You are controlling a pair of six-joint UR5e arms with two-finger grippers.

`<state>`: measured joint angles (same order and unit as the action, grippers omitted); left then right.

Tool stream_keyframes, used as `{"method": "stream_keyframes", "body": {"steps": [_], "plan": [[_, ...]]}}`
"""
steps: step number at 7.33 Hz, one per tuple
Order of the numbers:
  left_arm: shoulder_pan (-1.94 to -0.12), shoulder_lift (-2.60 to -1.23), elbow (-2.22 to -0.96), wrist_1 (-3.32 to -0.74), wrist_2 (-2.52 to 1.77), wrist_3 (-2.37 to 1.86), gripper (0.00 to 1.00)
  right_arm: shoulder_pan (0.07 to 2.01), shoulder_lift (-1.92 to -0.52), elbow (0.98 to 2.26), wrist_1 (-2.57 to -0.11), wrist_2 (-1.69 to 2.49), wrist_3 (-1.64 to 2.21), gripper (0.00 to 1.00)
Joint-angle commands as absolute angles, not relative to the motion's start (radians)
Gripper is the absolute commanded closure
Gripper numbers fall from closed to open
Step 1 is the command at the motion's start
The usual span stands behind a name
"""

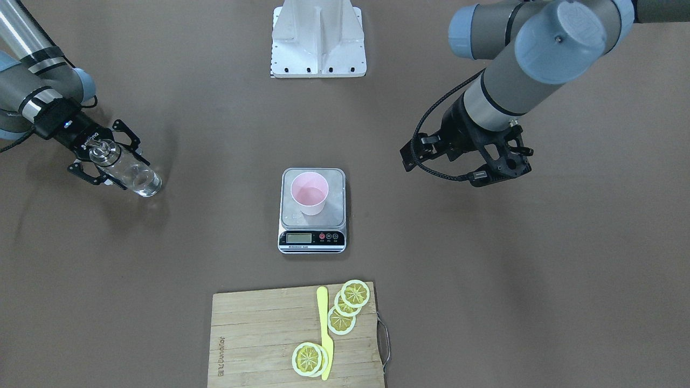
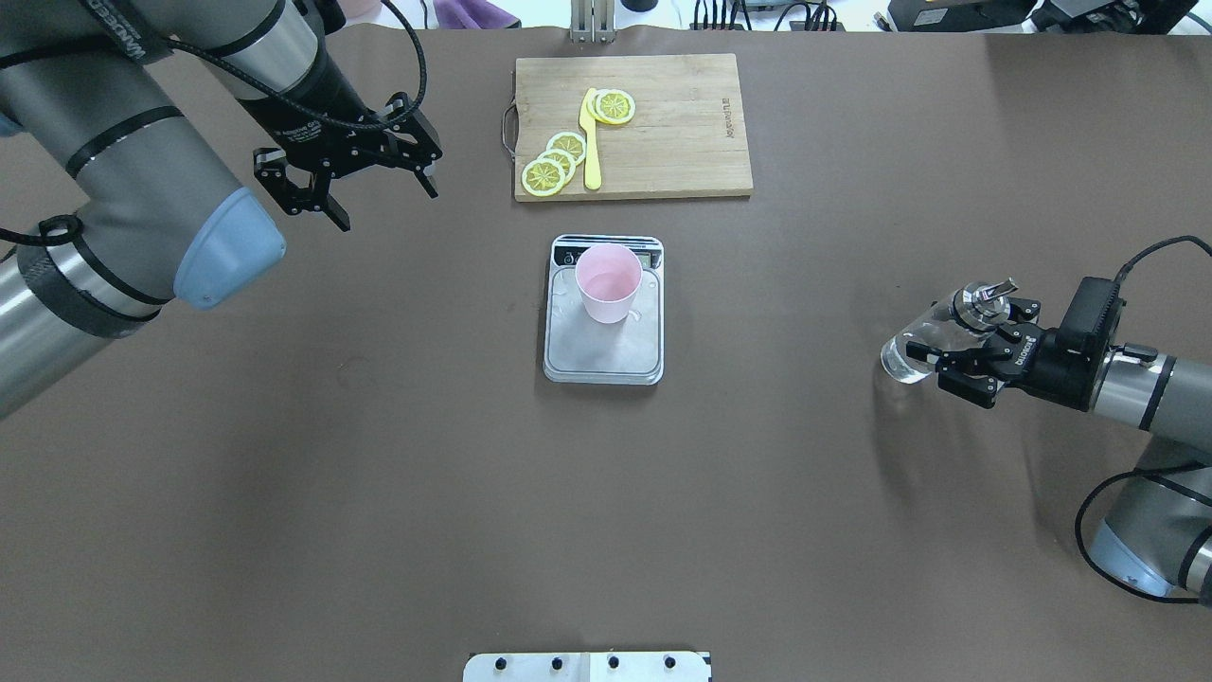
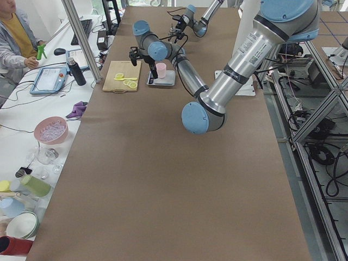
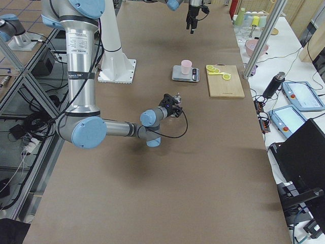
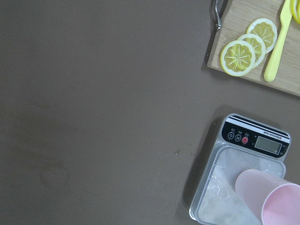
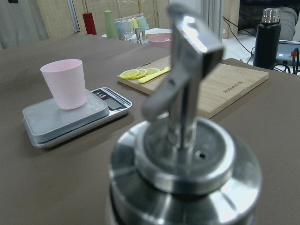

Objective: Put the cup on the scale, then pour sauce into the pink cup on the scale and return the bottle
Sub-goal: 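Grasp the glass sauce bottle with the right gripper and lift it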

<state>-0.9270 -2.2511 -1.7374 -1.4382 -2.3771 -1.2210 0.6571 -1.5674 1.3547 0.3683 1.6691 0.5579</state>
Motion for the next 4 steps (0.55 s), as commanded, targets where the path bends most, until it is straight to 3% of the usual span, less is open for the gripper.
{"method": "stream_keyframes", "body": {"steps": [1,4], "plan": [[-0.927,-2.25,-1.744,-1.428,-2.376,-1.221,0.03,0.658,-1.554,1.413,0.321,1.652,0.574,1.0],[-0.98,-2.223,-1.746,-1.424,-2.378,-1.13,0.03,0.655,-1.554,1.801,-0.366,1.651,0.562,1.0]]}}
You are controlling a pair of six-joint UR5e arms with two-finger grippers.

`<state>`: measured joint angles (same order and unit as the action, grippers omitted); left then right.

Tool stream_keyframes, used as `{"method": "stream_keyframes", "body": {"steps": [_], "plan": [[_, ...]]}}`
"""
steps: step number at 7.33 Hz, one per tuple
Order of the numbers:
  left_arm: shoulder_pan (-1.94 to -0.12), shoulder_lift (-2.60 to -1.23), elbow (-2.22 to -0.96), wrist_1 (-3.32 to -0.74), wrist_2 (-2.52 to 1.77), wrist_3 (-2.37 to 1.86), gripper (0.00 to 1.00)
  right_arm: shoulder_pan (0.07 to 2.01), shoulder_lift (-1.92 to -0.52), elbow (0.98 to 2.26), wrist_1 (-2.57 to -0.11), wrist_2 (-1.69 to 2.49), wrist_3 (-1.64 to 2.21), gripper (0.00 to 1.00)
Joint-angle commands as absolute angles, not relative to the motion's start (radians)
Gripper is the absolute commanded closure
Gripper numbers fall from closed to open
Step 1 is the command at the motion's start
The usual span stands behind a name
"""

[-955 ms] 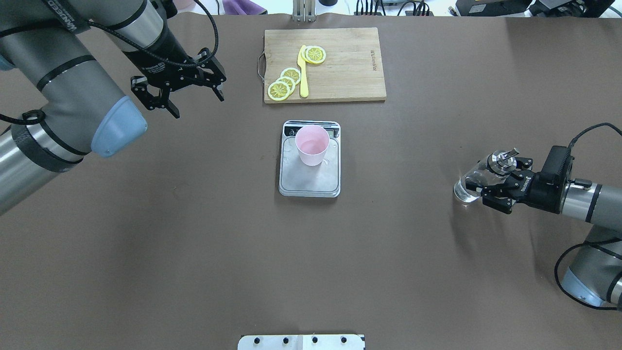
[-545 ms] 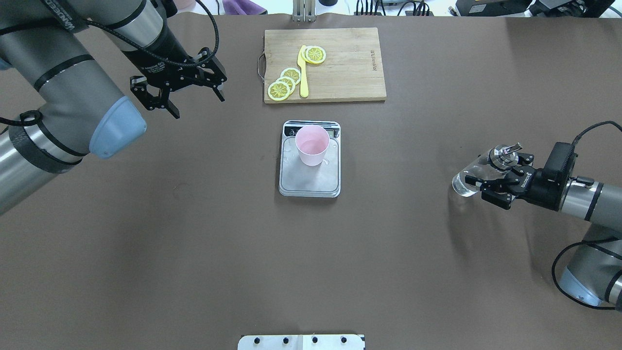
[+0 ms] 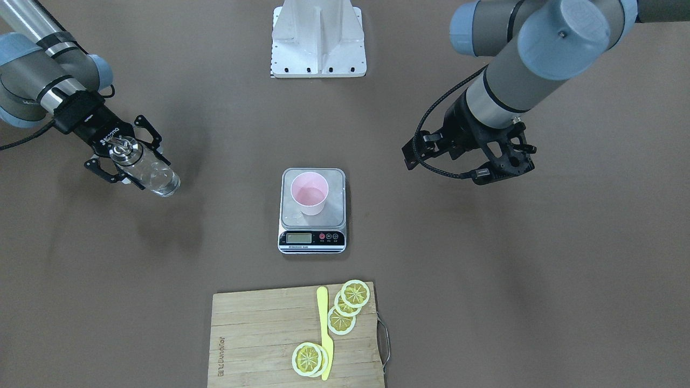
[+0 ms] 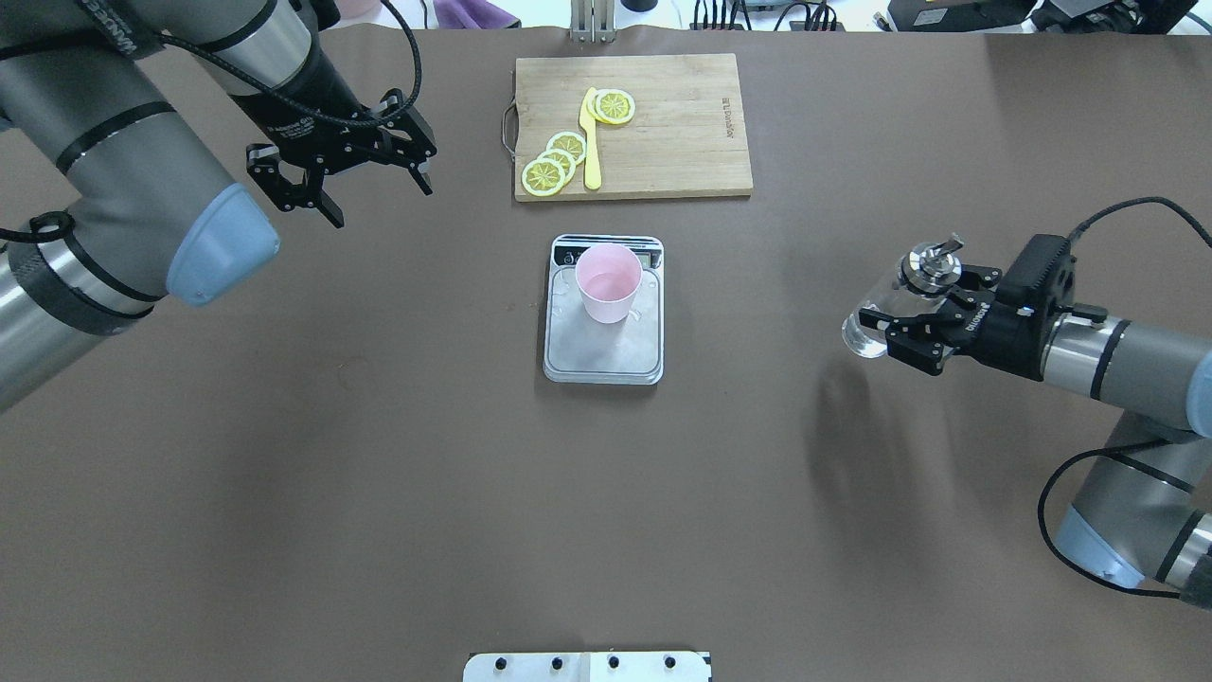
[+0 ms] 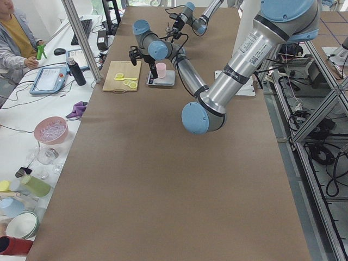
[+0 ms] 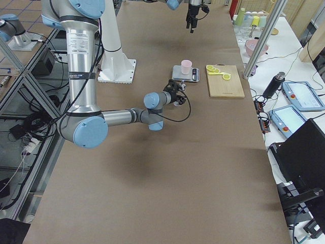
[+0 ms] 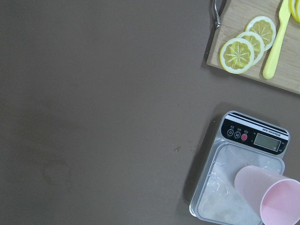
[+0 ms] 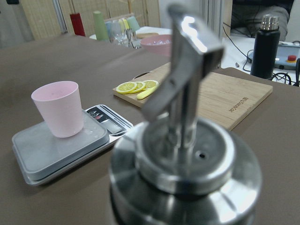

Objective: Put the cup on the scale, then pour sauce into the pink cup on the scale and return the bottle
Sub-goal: 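Carry the bottle with the right gripper over the pink cup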

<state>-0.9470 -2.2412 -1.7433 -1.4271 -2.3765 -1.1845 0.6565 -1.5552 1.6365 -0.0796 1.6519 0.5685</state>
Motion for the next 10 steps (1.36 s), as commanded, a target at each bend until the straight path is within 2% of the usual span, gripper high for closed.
{"method": "stream_keyframes", "body": {"steps": [1,3,5,8,10], "plan": [[-1.02,-2.215,-1.749,-1.369,-2.379,-1.024,0.03,0.64,-1.525,1.898,-0.587,1.626,0.561,1.0],[-1.09,-2.214,-1.767,-1.231,-2.378,-0.815,0.03,0.507,-1.374,1.945,-0.917,1.47,0.555,1.0],[-1.147,-2.154,-1.767,-1.218,-2.378,-0.671,0.03,0.468,-1.191,1.994,-1.378,1.413,0.546,1.0],[-1.189,-2.094,-1.766,-1.218,-2.373,-0.547,0.03,0.453,-1.08,1.993,-1.682,1.41,0.477,1.0],[-1.204,-2.065,-1.764,-1.218,-2.368,-0.483,0.03,0.454,-1.048,1.987,-1.756,1.411,0.423,1.0]]}}
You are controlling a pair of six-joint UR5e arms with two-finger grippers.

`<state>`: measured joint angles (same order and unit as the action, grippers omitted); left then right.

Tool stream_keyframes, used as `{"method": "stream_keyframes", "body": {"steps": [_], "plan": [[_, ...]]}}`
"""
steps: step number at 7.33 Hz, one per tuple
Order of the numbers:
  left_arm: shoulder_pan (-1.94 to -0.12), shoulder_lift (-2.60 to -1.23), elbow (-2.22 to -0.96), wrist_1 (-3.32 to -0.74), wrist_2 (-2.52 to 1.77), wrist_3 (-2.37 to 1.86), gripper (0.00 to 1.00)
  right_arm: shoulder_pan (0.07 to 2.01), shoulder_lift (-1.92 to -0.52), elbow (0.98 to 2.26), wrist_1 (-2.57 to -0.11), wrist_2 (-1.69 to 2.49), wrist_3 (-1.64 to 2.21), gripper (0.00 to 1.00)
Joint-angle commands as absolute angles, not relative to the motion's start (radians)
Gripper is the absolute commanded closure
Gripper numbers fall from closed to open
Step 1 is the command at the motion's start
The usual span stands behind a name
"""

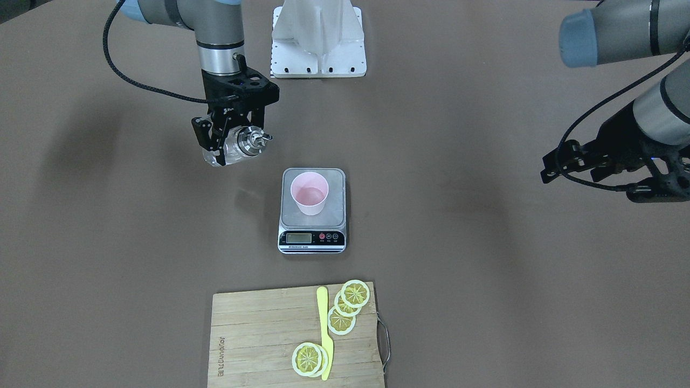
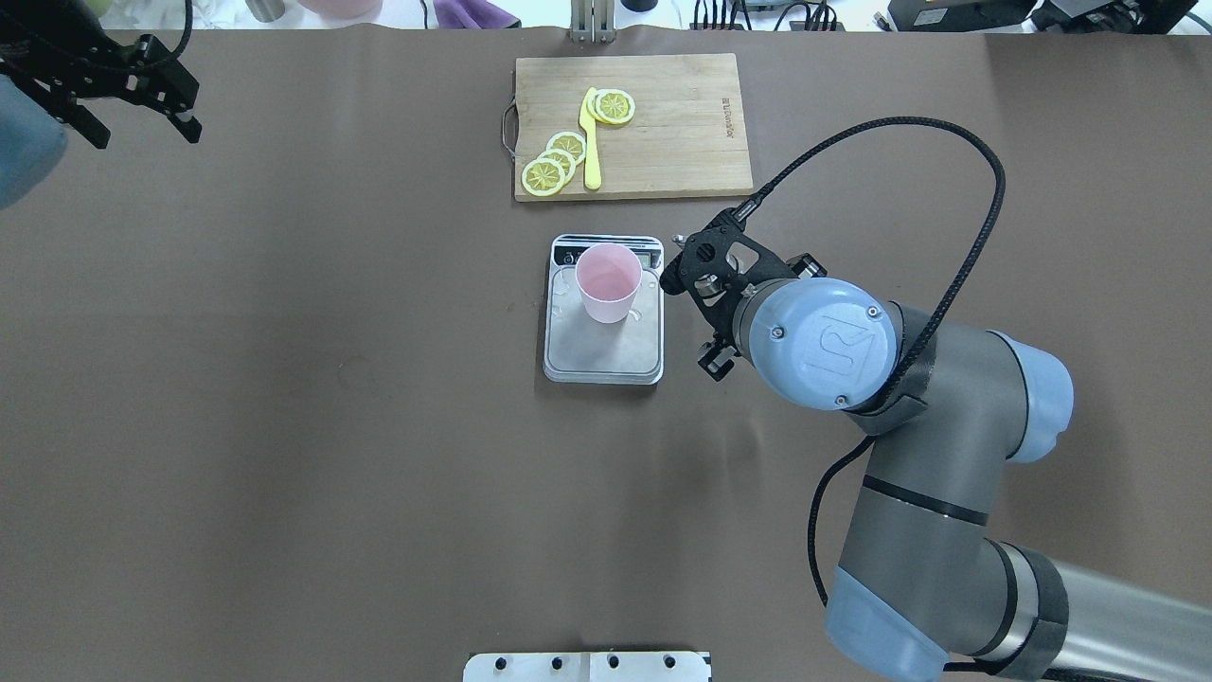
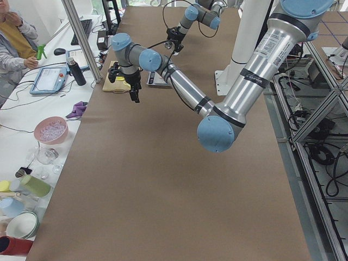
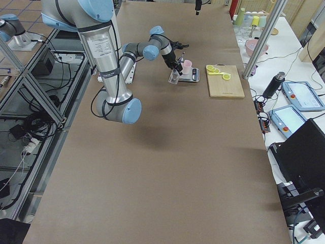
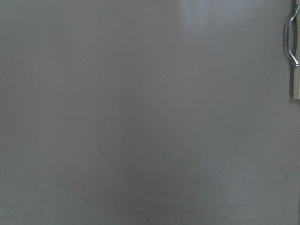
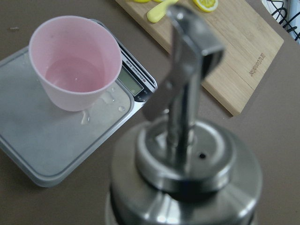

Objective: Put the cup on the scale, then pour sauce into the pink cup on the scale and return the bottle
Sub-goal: 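Carry the bottle with the right gripper over the pink cup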

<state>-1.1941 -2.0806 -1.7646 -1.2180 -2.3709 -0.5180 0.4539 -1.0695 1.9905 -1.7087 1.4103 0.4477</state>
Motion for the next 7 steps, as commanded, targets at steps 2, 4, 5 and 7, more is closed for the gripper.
{"method": "stream_keyframes", "body": {"steps": [2,4,5,7], "plan": [[-1.207,-2.056,-1.764,-1.218,-2.368,-0.483,0.03,0.456,-1.004,1.939,-1.761,1.411,0.433,1.0],[-1.216,-2.052,-1.763,-1.218,-2.367,-0.482,0.03,0.478,-0.95,1.861,-1.766,1.422,0.434,1.0],[-1.23,-2.039,-1.763,-1.219,-2.367,-0.468,0.03,0.483,-0.927,1.823,-1.767,1.42,0.425,1.0],[-1.264,-2.008,-1.759,-1.216,-2.352,-0.373,0.03,0.489,-0.856,1.763,-1.871,1.402,0.335,1.0]]}}
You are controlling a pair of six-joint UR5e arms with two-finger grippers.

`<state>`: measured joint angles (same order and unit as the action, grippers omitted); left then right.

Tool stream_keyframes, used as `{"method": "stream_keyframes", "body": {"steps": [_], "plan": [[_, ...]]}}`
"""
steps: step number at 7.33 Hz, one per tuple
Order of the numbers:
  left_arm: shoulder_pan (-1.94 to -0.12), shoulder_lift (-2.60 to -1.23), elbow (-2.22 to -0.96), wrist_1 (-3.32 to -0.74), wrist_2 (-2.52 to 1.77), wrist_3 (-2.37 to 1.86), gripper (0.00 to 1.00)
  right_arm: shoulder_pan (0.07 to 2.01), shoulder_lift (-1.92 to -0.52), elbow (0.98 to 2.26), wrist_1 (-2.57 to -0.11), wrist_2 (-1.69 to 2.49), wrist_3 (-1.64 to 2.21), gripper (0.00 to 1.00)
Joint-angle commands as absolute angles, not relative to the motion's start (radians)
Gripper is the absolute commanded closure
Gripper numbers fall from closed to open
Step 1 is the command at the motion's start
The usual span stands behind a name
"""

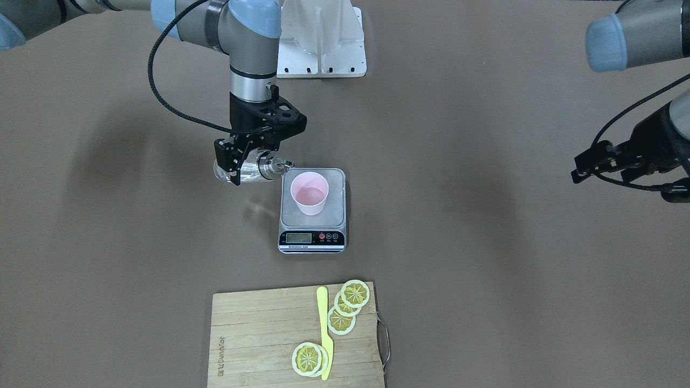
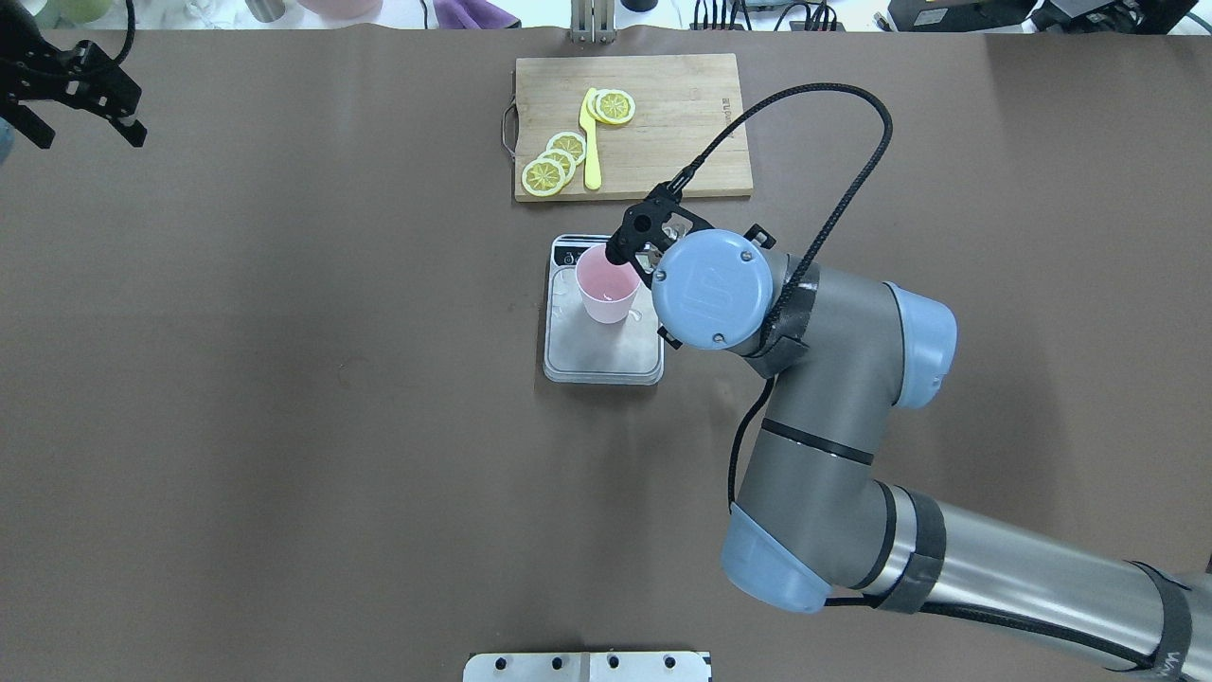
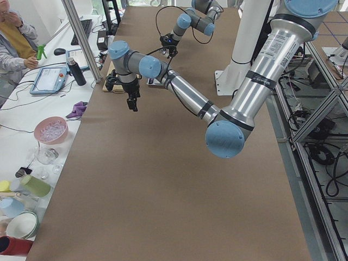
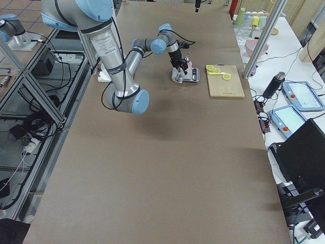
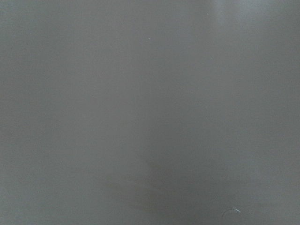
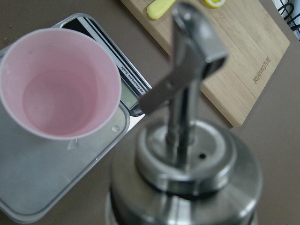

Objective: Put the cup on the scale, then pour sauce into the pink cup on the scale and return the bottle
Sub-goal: 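Tilt the bottle with the right gripper to pour into the cup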

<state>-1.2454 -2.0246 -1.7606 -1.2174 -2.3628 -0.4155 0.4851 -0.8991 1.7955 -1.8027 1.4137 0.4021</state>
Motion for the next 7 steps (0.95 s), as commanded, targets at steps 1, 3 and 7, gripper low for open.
{"method": "stream_keyframes", "body": {"steps": [1,3,7], "plan": [[-1.264,-2.008,-1.761,-1.216,-2.352,-0.373,0.03,0.489,-0.829,1.767,-1.955,1.366,0.252,1.0],[-1.262,-2.006,-1.761,-1.216,-2.352,-0.373,0.03,0.486,-0.818,1.75,-2.032,1.353,0.206,1.0],[-1.262,-2.003,-1.759,-1.216,-2.352,-0.371,0.03,0.486,-0.686,1.654,-2.213,1.31,0.103,1.0]]}}
